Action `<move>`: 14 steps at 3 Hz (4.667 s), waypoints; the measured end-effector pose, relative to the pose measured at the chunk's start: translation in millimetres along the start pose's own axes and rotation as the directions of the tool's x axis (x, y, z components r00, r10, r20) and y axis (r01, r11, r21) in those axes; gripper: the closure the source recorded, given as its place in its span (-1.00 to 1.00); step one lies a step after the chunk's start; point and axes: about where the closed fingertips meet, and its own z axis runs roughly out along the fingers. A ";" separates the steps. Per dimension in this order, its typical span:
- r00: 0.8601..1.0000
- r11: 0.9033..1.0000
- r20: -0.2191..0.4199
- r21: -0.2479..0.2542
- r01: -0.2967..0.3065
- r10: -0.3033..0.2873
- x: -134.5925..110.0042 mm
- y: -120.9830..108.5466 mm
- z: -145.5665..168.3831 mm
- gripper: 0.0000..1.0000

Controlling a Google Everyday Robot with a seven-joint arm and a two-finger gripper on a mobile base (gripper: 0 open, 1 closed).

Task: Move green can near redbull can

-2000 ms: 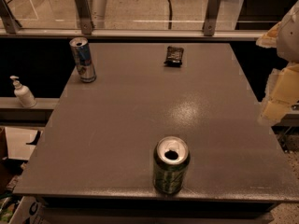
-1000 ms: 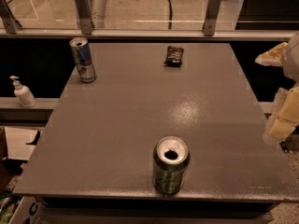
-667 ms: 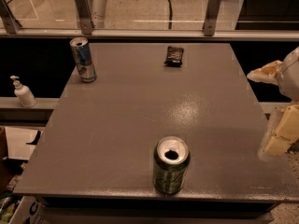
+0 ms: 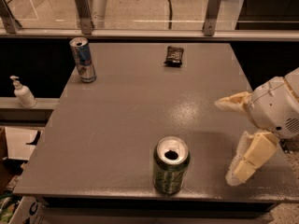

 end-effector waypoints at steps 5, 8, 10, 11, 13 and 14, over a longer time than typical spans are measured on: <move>0.927 0.988 0.373 -0.132 0.083 -0.028 -39.2 33.0 53.5 -1.00; 0.824 0.968 0.565 -0.182 0.174 -0.042 -100.6 64.6 91.1 -0.16; 0.805 0.977 0.592 -0.156 0.143 -0.023 -96.5 52.6 83.3 0.77; 0.787 0.991 0.617 -0.116 0.066 0.020 -95.6 13.4 62.1 1.00; 0.741 1.000 0.671 0.009 0.008 -0.011 -113.4 -45.2 -5.0 1.00; 0.742 1.000 0.670 0.004 0.008 -0.009 -113.2 -44.0 -3.1 1.00</move>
Offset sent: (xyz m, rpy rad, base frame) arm -0.0067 0.0243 -0.0091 0.0901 0.0261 0.0214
